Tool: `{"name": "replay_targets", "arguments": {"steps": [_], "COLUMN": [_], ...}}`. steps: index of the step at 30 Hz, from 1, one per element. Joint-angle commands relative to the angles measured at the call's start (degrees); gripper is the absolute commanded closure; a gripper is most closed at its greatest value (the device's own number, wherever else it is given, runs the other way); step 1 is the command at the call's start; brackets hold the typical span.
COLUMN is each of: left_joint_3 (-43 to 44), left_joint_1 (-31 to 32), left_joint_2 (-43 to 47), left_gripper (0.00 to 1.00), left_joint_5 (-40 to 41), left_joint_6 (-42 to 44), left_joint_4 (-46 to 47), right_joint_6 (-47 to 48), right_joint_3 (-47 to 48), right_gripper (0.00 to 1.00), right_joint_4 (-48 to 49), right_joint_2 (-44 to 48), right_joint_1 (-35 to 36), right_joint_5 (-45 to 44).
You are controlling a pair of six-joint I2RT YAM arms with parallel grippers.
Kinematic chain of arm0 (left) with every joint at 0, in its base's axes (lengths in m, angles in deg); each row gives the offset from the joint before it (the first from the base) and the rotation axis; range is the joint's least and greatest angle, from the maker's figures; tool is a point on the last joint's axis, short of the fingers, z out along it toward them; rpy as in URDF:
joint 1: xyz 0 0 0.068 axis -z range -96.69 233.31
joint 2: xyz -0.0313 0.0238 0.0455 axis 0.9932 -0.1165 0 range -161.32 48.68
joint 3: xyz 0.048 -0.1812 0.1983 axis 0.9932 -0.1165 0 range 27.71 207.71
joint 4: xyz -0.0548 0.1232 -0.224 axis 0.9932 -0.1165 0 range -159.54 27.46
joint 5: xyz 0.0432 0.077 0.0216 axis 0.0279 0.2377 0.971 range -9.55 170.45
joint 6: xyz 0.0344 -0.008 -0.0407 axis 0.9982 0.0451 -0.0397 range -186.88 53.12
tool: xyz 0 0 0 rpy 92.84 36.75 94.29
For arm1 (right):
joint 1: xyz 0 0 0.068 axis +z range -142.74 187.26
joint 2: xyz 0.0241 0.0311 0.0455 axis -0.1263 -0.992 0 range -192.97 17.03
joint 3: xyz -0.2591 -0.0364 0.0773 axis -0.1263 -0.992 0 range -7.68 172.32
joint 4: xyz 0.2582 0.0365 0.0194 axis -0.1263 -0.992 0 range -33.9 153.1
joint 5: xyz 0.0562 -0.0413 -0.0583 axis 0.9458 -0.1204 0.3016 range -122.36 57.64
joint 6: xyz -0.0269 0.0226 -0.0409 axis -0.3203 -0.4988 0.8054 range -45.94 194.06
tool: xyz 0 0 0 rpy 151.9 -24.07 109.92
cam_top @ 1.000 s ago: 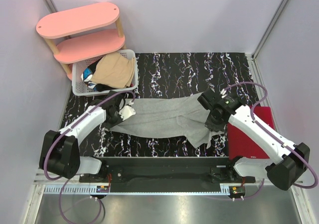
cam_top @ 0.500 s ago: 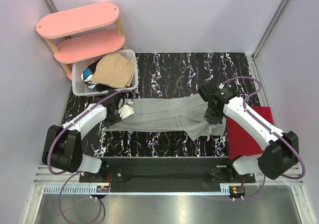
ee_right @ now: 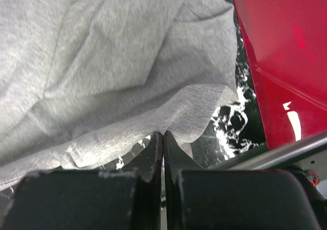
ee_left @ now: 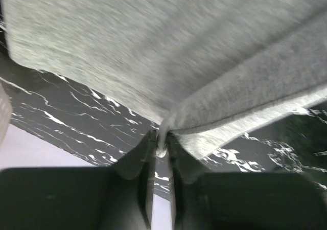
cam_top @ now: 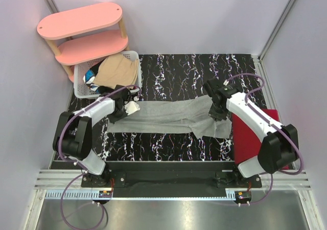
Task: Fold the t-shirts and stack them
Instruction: Fold the other side of the tshirt into a rectangle
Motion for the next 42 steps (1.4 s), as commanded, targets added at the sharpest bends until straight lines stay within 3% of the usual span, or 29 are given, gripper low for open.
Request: {"name": "replay_targets", "arguments": {"steps": [1,5,6,9,13,16,20,24,25,30,38,42], "left_joint_3": [2.15,2.15,1.97,0.39,0.47,0.3,0.74,-0.49,-1.45,-6.2,-7.08,-8.4], "left_joint_1": [-0.9,-2.04,-2.65,-3.88,-3.19,0.93,8.31,10.35,10.35,8.6,0.07,-0.55], "left_joint_2": [-1.07,-2.29,-2.56,-2.12,2.08,6.91,9.92,7.92,6.86,2.28,0.6,1.57], "left_gripper": [0.77,0.66,0.57,0.48,0.44,0.39,0.38,0.38,0.4,0.43,0.44,0.45], "left_joint_5": [2.61,4.8,5.15,7.17,8.5,7.7,4.55,0.59,0.41,3.22,1.73,1.81], "left_joint_6": [2.14,3.55,3.82,5.31,4.36,2.24,-2.06,-4.43,-4.53,-2.95,-0.66,-0.05], "left_joint_4": [3.02,5.39,5.74,8.73,8.39,5.67,0.92,0.47,0.82,7.49,8.29,9.08], "right_joint_6": [2.01,2.54,2.72,3.42,4.74,5.44,6.23,7.29,7.81,8.69,11.33,10.98], "right_joint_3": [2.27,2.53,2.7,3.23,4.72,5.78,7.36,10.17,10.96,16.67,26.95,27.32], "right_gripper": [1.0,1.0,1.0,1.0,1.0,1.0,1.0,0.84,0.75,0.52,0.5,0.51], "right_joint_4": [3.56,5.93,6.11,7.34,8.4,8.84,9.45,10.16,10.42,10.33,6.39,4.44], "right_joint_2": [-2.73,-6.51,-7.21,-9.32,-12.22,-13.98,-16.44,-20.39,-22.32,-27.08,-33.94,-26.77], "right_joint_1": [-1.21,-1.92,-2.01,-2.27,-3.06,-3.59,-4.2,-5.08,-5.34,-8.06,-13.17,-13.34], "right_joint_5": [-2.31,-1.61,-1.52,-1.78,-1.78,-1.61,-0.82,1.29,2.16,6.12,3.85,1.38]}}
